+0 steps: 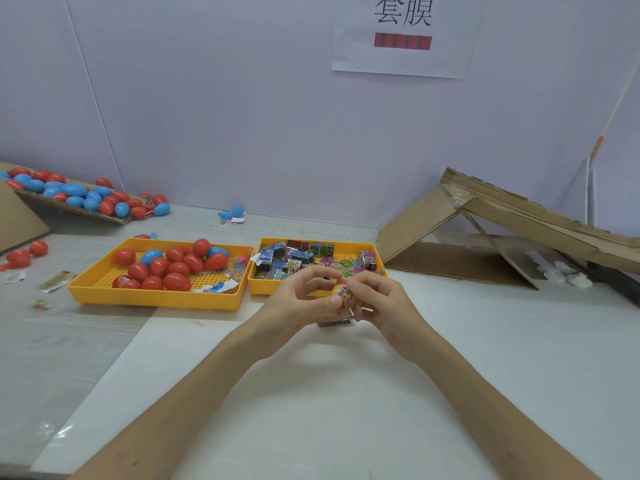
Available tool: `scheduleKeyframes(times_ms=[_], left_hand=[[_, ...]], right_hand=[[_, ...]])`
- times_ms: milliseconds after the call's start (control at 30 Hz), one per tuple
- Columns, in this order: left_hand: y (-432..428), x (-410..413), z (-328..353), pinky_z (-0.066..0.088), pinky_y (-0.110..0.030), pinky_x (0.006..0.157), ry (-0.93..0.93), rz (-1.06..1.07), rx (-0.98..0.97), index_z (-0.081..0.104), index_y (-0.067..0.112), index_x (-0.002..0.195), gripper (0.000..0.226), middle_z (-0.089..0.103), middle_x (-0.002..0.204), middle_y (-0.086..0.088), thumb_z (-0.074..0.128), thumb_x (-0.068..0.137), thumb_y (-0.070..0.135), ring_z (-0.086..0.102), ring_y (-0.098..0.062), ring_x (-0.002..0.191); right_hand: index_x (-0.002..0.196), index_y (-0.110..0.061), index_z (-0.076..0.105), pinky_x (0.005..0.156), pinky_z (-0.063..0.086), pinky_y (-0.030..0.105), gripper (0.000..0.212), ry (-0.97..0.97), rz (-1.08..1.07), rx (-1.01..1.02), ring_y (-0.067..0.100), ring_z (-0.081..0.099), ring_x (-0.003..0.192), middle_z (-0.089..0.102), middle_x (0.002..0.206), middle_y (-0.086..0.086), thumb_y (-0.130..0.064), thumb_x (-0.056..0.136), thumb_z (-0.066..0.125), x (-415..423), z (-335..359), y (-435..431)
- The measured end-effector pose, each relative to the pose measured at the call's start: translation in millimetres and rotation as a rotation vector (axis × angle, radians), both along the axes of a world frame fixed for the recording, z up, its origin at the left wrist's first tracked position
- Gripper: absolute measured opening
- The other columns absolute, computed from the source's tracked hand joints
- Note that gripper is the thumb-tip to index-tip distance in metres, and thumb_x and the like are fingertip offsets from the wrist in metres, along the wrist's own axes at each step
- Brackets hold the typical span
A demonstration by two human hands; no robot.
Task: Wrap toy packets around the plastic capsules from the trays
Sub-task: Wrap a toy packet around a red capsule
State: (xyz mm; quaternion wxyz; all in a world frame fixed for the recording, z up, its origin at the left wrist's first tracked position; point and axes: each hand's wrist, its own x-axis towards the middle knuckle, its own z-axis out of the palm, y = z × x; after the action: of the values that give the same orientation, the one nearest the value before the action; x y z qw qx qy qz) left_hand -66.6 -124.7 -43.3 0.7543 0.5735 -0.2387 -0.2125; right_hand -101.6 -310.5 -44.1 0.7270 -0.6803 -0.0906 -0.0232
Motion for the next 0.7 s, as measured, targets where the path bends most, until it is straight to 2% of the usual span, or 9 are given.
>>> scheduleKeyframes(times_ms=[100,367,500,700], left_hand=[[-1.1,-0.2,-1.7,0.059,-0.039,0.087,-0.023,0.000,0.040,0.060,0.008,0.125,0.047,0.065,0.120,-0.017,0.075,0.080,0.009,0.070,-0.030,0.098],[0.0,2.9,-3.7,0.059,-0.037,0.084,-0.020,-0.009,0.044,0.062,0.010,0.124,0.047,0.065,0.122,-0.017,0.079,0.081,0.005,0.070,-0.031,0.098],[-0.4,2.8,-4.1,0.059,-0.036,0.081,-0.026,-0.004,0.043,0.062,0.009,0.124,0.047,0.061,0.126,-0.023,0.080,0.080,0.004,0.070,-0.030,0.096],[0.1,3.8,-3.8,0.057,-0.032,0.074,-0.075,0.022,0.098,0.064,0.014,0.122,0.047,0.065,0.123,-0.016,0.082,0.079,0.005,0.069,-0.028,0.091]], right_hand=[[0.083,-0.019,0.075,0.059,0.048,0.026,0.016,-0.024,-0.013,-0.056,0.018,0.051,0.060,0.063,0.070,0.002,-0.034,0.081,0.072,-0.3,-0.9,-0.4],[0.085,-0.006,0.067,0.065,0.049,0.028,0.021,-0.033,-0.004,-0.032,0.018,0.056,0.066,0.063,0.075,0.009,-0.026,0.081,0.071,0.1,-1.2,-1.0],[0.086,-0.007,0.067,0.064,0.049,0.028,0.021,-0.027,-0.008,-0.032,0.018,0.057,0.066,0.064,0.073,0.007,-0.027,0.082,0.071,-0.3,-0.6,-0.3],[0.097,-0.012,0.071,0.059,0.048,0.027,0.027,-0.035,-0.033,-0.109,0.018,0.054,0.061,0.065,0.070,-0.001,-0.034,0.082,0.071,1.2,-2.8,0.6]])
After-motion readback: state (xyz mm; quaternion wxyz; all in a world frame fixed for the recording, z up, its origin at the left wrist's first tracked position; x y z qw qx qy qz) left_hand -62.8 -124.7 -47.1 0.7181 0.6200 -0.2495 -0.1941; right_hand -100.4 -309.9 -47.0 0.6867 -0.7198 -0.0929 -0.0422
